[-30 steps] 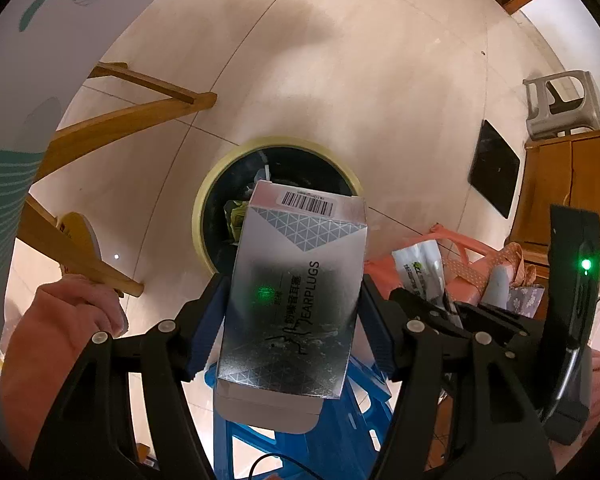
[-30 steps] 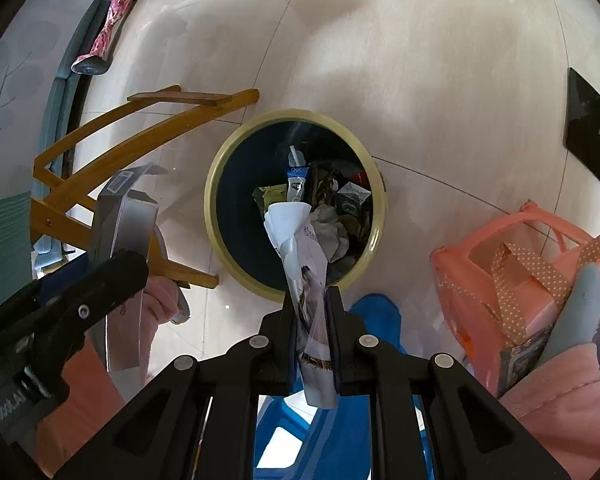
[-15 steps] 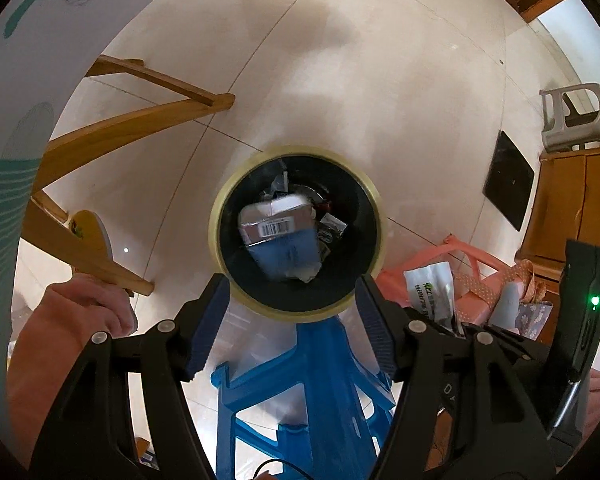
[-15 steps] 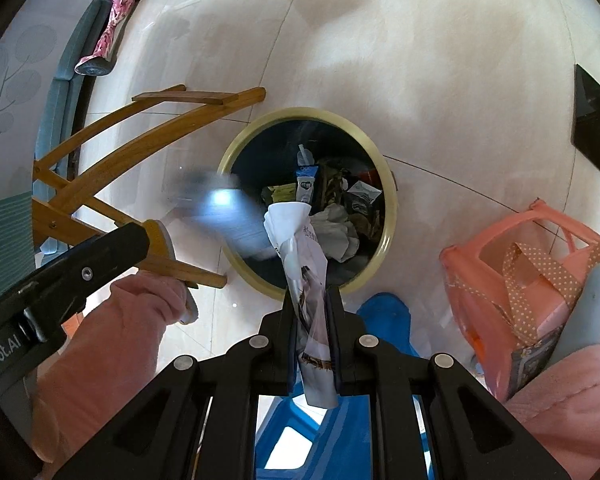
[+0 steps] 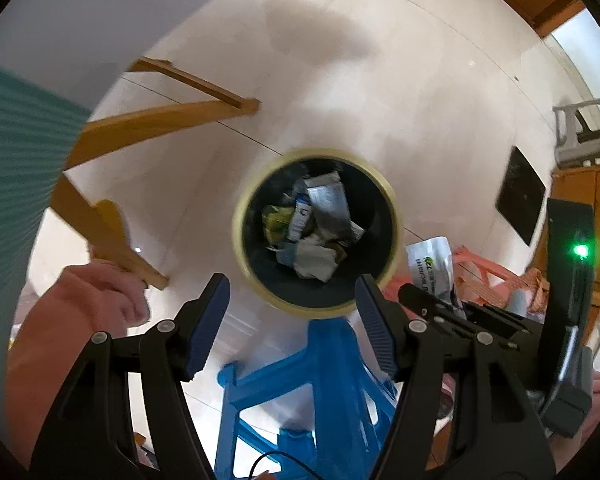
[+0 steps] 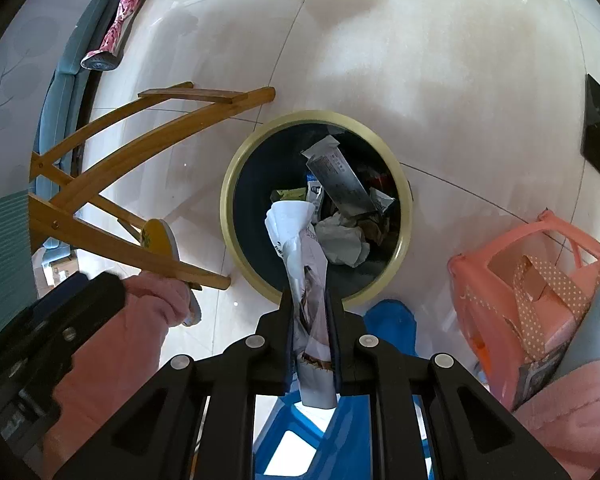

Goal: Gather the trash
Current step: 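Open the left gripper to drop the box while the right gripper releases the wrapper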

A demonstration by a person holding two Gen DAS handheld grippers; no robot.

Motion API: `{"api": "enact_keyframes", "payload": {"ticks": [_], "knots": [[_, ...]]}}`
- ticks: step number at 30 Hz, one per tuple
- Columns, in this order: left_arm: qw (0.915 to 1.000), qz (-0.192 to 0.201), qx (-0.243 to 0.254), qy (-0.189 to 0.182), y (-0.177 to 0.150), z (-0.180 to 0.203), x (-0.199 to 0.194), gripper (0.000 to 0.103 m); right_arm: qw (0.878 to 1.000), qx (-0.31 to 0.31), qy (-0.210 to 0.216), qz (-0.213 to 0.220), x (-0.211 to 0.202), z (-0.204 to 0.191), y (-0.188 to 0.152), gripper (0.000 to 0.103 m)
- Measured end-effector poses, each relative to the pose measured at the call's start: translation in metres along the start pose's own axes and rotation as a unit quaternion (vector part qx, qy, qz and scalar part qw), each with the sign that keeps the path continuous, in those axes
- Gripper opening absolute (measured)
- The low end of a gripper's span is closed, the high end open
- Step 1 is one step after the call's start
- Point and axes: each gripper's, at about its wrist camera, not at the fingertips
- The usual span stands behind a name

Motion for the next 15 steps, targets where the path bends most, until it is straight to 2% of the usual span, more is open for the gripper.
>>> {"api": "enact_keyframes", "payload": {"ticks": [4, 6, 10, 15], "knots": [[0.9997, 0.008, -0.014, 0.018, -0.011, -0.003, -0.012, 0.062, 1.000, -0.003, 0.000, 0.001, 0.000, -0.005, 0.002, 0.012], [0.9994, 0.015, -0.014, 0.027, -0.013, -0.004, -0.017, 0.062, 1.000, -0.004, 0.001, 0.004, 0.000, -0.008, 0.003, 0.016], [0.9989, 0.021, -0.012, 0.039, -0.019, -0.006, -0.024, 0.062, 1.000, 0.002, 0.006, 0.018, -0.006, -0.012, 0.007, 0.046], [0.9987, 0.024, -0.013, 0.042, -0.020, -0.007, -0.029, 0.062, 1.000, 0.008, 0.010, 0.026, -0.011, -0.012, 0.010, 0.057]]}}
Point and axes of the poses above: each gripper's, at about its wrist camera, not at the fingertips, and x roughly the way its jaws point, z to its right, y to its top, and after that the axes turned 5 degrees about -z, right-handed
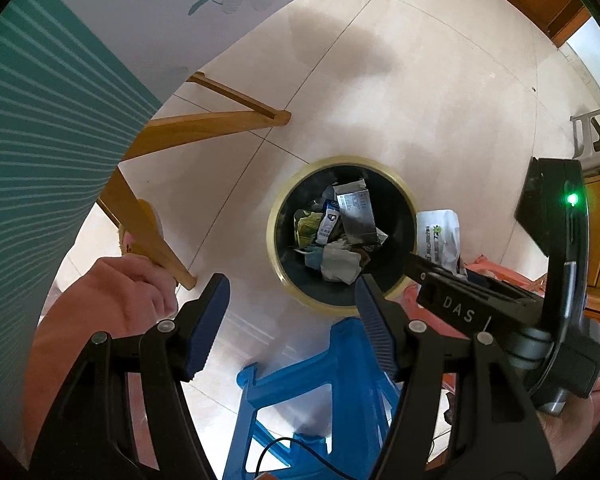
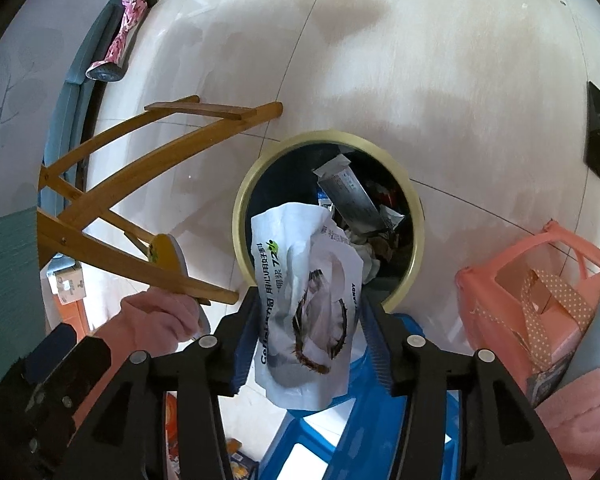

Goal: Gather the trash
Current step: 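Open the left gripper to drop the box while the right gripper releases the wrapper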

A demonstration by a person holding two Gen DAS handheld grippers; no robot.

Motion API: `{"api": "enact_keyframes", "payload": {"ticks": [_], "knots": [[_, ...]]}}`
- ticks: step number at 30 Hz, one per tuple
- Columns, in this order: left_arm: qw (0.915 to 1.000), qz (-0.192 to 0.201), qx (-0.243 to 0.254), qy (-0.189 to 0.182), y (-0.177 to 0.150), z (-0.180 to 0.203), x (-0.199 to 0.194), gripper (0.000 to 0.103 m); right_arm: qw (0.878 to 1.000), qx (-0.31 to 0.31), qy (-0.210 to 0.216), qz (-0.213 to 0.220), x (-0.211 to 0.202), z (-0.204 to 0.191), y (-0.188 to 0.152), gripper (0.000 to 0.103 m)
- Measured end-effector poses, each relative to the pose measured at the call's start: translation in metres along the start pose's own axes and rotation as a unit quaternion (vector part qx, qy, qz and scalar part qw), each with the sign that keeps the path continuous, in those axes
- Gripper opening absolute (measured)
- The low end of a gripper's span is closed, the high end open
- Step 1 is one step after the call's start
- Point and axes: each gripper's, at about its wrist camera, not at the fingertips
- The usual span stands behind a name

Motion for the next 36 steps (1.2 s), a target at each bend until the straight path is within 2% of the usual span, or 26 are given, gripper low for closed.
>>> {"api": "enact_keyframes", "payload": {"ticks": [2, 19, 22, 36], "knots": [[1.0000, 0.000, -0.001, 0.003, -0.001, -0.001, -0.002, 0.062, 1.000, 0.003, 0.000, 0.005, -0.002, 0.000, 0.000, 0.063], [0.9999, 0.002, -0.004, 0.014, -0.004, -0.004, -0.010, 0.062, 1.000, -0.003, 0.023, 0.013, -0.009, -0.010, 0.000, 0.076], [0.9999, 0.002, -0.004, 0.015, -0.004, -0.005, -0.012, 0.062, 0.999, -0.001, 0.036, 0.014, -0.010, -0.011, 0.001, 0.084], [0.9999, 0.001, -0.005, 0.012, -0.006, -0.008, -0.014, 0.062, 0.999, -0.005, 0.042, 0.015, -0.016, -0.018, -0.002, 0.089]]}}
Point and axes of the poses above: each gripper's, at about its wrist camera, not at the fingertips, and x roughly the way its jaws point, z to its right, y to its top, and after that the axes turned 5 degrees about -z, right-handed
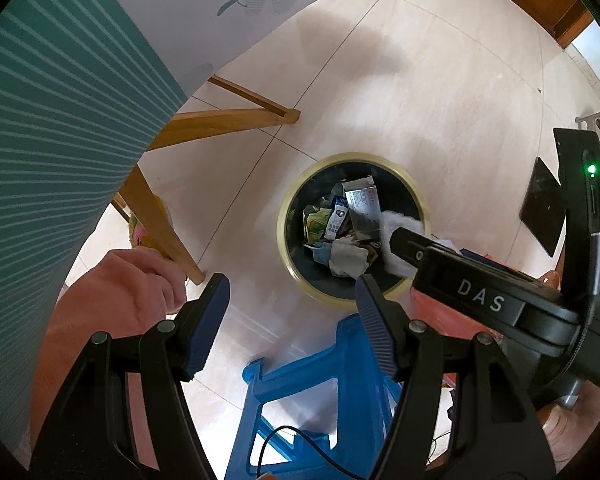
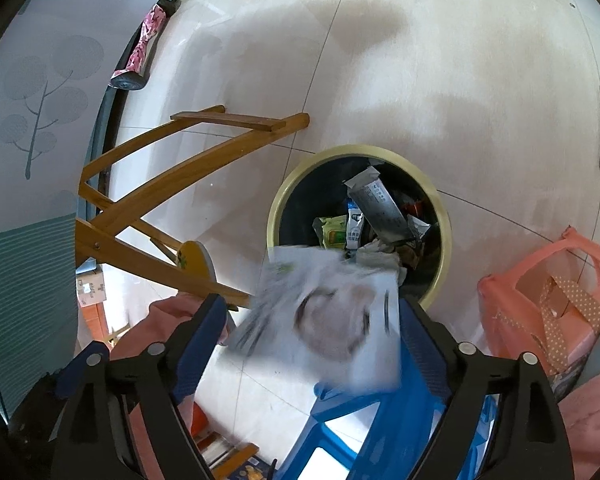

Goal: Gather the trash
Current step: 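Open the left gripper to drop the box while the right gripper releases the wrapper, then move both grippers back over the table toward the snack bag and yellow bag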

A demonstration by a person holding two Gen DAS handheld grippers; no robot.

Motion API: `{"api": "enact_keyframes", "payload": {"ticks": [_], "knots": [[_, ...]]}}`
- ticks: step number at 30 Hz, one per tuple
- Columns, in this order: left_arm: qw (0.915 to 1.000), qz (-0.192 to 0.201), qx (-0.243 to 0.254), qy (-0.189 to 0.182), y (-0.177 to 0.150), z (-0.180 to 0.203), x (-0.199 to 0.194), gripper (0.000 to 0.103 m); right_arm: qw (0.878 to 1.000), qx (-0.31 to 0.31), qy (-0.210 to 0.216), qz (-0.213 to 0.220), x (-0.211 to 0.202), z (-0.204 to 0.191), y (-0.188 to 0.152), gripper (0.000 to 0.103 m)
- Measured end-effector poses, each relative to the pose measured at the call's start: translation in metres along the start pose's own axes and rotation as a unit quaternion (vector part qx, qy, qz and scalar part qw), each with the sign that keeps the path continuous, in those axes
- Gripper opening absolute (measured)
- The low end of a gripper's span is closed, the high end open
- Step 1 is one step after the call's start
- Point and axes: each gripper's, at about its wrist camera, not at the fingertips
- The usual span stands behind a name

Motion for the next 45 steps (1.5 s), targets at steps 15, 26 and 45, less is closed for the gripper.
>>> {"api": "enact_keyframes", "payload": {"ticks": [15, 26, 45], "knots": [[0.9999, 0.004, -0.001, -0.010, -0.004, -0.001, -0.015, 0.062, 1.000, -0.015, -0.013, 0.008, -0.023, -0.010, -0.006, 0.090], [0.9985, 0.038, 0.031, -0.022, -0.030, 0.001, -0.084, 0.062, 0.997, -0.052, -0.052, 0.027, -0.103, -0.044, -0.041, 0.090], [0.9872, 0.152, 0.014, -0.045, -0.037, -0.121, -0.244, 0.062, 0.958, -0.250, -0.063, 0.126, -0.280, -0.223, -0.077, 0.090]]}}
Point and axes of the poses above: each gripper's, at about its wrist camera, not at the fingertips, and x roughly the way its jaws point, z to its right, y to its top, and after that the axes turned 5 degrees about -z, right-handed
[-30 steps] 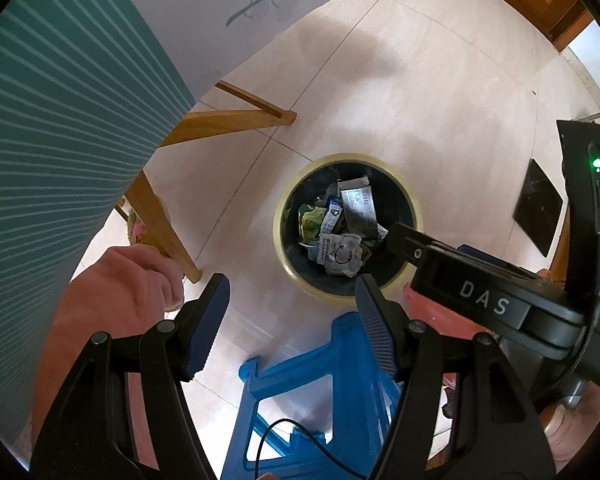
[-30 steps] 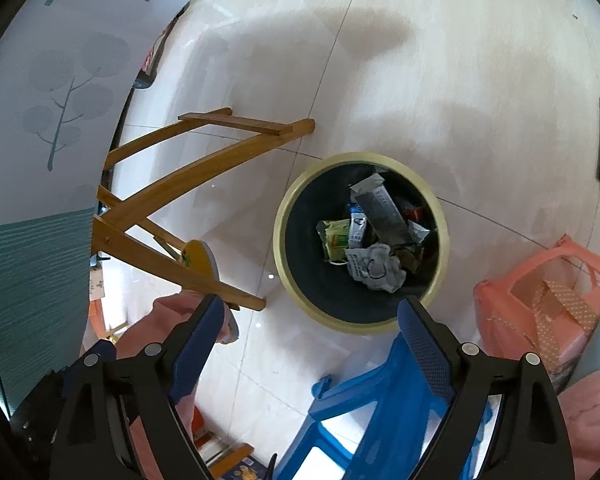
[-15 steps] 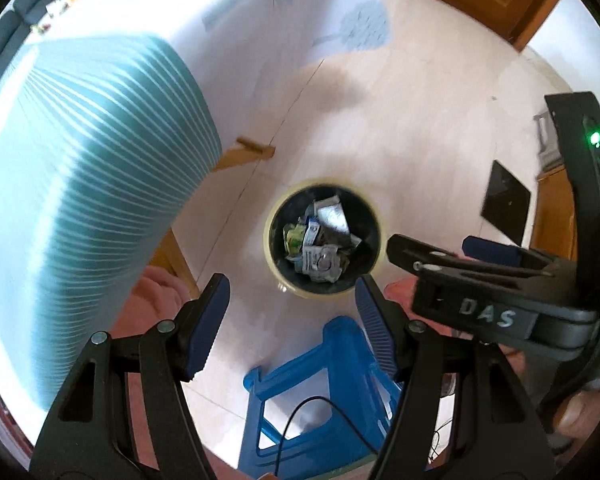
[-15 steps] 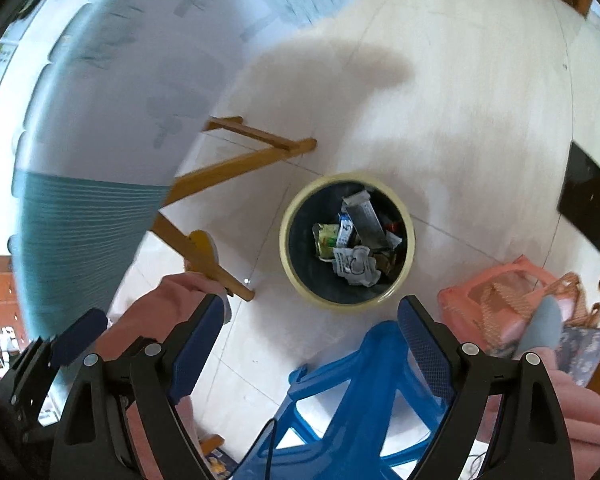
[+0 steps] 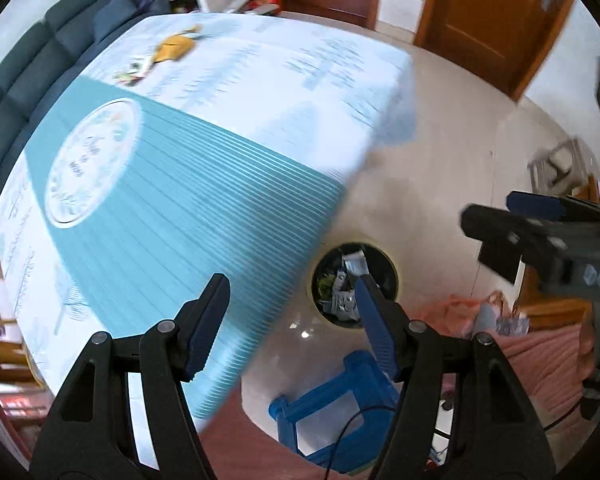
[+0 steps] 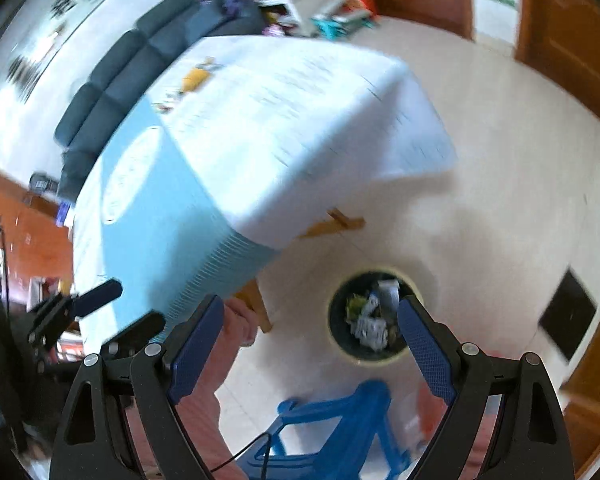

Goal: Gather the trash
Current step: 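Move both grippers back over the table toward the snack bag and yellow bag, then grasp the white-and-green snack bag with the left gripper while the right gripper grasps the yellow bag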

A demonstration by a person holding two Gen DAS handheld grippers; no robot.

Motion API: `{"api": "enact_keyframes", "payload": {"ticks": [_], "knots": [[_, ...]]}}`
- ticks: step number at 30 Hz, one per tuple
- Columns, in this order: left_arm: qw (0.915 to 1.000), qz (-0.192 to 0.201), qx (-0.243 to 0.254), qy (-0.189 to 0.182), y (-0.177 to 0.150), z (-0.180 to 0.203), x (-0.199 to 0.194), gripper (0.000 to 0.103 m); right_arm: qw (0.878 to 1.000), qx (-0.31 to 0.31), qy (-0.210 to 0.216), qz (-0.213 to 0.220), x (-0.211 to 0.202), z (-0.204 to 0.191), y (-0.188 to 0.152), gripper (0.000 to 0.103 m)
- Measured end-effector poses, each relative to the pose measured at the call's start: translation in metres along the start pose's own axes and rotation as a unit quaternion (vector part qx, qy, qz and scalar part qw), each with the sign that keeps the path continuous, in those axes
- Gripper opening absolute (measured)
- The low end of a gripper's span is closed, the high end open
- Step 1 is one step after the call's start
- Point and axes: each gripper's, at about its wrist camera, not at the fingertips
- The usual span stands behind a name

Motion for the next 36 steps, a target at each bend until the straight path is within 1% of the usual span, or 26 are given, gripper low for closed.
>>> {"api": "enact_keyframes", "payload": {"ticks": [3, 6, 9, 14, 17, 20, 23, 26, 31, 36], "knots": [[0.9994, 0.014, -0.030, -0.001, 0.018, -0.037, -0.015, 0.062, 0.999, -0.046, -0.005, 0.017, -0.014, -0.036, 0.028, 0.090], [0.9981, 0.033, -0.050, 0.012, 0.036, -0.072, -0.027, 0.062, 0.997, -0.073, -0.005, 0.030, -0.019, -0.065, 0.061, 0.090], [0.9963, 0.045, -0.071, 0.015, 0.055, -0.103, -0.036, 0.062, 0.994, -0.099, -0.006, 0.044, -0.022, -0.093, 0.091, 0.090], [0.9926, 0.066, -0.099, 0.023, 0.085, -0.149, -0.039, 0.062, 0.989, -0.134, -0.010, 0.060, -0.006, -0.132, 0.148, 0.090], [0.9906, 0.069, -0.116, 0.025, 0.107, -0.175, -0.028, 0.062, 0.986, -0.151, -0.013, 0.075, 0.008, -0.152, 0.185, 0.090], [0.9891, 0.063, -0.132, 0.019, 0.125, -0.196, -0.012, 0.062, 0.984, -0.160, -0.010, 0.083, 0.029, -0.166, 0.222, 0.088], [0.9870, 0.058, -0.150, 0.010, 0.147, -0.220, 0.007, 0.062, 0.982, -0.171, -0.012, 0.083, 0.058, -0.177, 0.260, 0.087], [0.9843, 0.049, -0.170, -0.001, 0.163, -0.240, 0.029, 0.062, 0.981, -0.177, -0.019, 0.078, 0.088, -0.182, 0.288, 0.085], [0.9749, 0.029, -0.217, -0.039, 0.189, -0.277, 0.069, 0.062, 0.984, -0.166, -0.019, 0.059, 0.143, -0.186, 0.336, 0.082], [0.9625, 0.021, -0.262, -0.066, 0.210, -0.305, 0.100, 0.062, 0.984, -0.169, -0.017, 0.046, 0.183, -0.183, 0.361, 0.081]]}}
Point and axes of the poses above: each gripper's, at about its wrist camera, not at the fingertips, and x roughly the way its jaws point, z to its right, y to its top, and after that the axes turned 5 degrees about -z, right-handed
